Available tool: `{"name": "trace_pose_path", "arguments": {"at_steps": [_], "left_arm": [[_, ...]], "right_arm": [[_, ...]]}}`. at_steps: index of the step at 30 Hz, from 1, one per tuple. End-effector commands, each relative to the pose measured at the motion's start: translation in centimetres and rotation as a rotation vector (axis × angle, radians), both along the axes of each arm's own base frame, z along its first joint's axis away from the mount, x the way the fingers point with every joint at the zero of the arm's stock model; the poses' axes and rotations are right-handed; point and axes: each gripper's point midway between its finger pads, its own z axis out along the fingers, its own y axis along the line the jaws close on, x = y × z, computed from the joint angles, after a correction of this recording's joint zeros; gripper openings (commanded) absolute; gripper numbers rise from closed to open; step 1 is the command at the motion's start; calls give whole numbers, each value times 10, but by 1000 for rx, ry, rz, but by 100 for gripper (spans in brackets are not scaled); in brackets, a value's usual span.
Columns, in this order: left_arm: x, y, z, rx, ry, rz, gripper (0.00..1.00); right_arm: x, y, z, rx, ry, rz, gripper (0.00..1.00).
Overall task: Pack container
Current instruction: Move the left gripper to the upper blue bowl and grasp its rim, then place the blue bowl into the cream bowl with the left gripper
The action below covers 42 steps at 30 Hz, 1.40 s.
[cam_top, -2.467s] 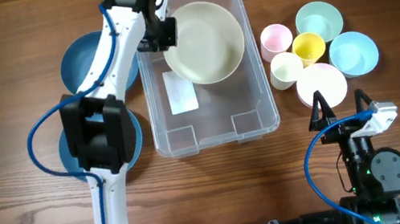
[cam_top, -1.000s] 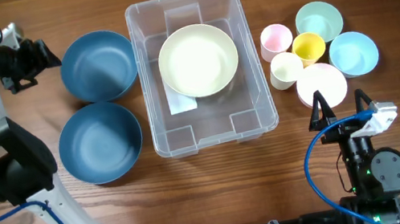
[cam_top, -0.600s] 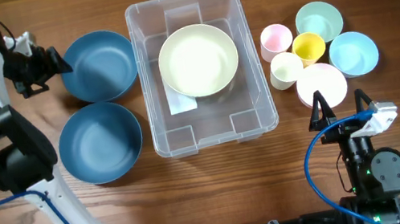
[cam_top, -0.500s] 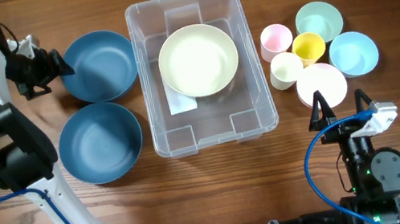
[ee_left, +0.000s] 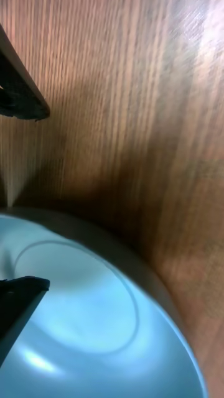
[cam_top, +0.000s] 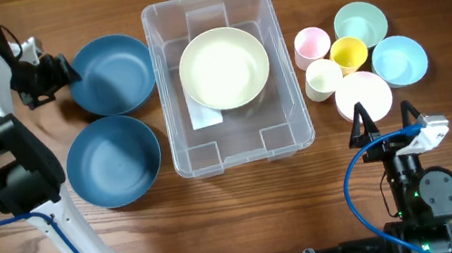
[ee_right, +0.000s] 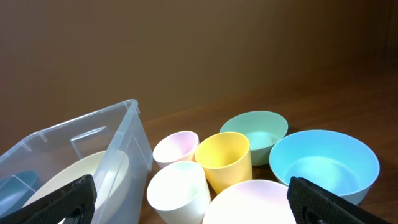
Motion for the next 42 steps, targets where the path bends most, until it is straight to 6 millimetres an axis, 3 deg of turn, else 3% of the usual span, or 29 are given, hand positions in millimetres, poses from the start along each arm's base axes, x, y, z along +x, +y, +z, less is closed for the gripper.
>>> {"name": "trace_pose_path", "arguments": {"at_steps": [1, 8, 14, 19, 21, 24, 28, 36, 42], "left_arm": [[-3, -15, -14, -36, 20, -16, 78], [7, -36, -18, -27, -8, -64, 77], [15, -53, -18, -7, -29, -103, 59], [12, -43, -22, 60, 1, -76, 51], [11, -41, -22, 61, 3, -73, 43], [9, -40, -22, 59, 10, -71, 20], [8, -41, -22, 58, 14, -72, 6], [9, -37, -22, 60, 11, -65, 4], [15, -11, -1, 81, -35, -17, 4]], "right_arm": [[0, 3, 0, 7, 0, 17, 100], [0, 3, 0, 8, 0, 17, 100], [0, 3, 0, 7, 0, 17, 100], [0, 3, 0, 8, 0, 17, 100], [0, 3, 0, 8, 0, 17, 100], [0, 3, 0, 7, 0, 17, 100], [0, 3, 0, 7, 0, 17, 100], [0, 3, 0, 8, 0, 17, 100], [0, 3, 0, 7, 0, 17, 100]]}}
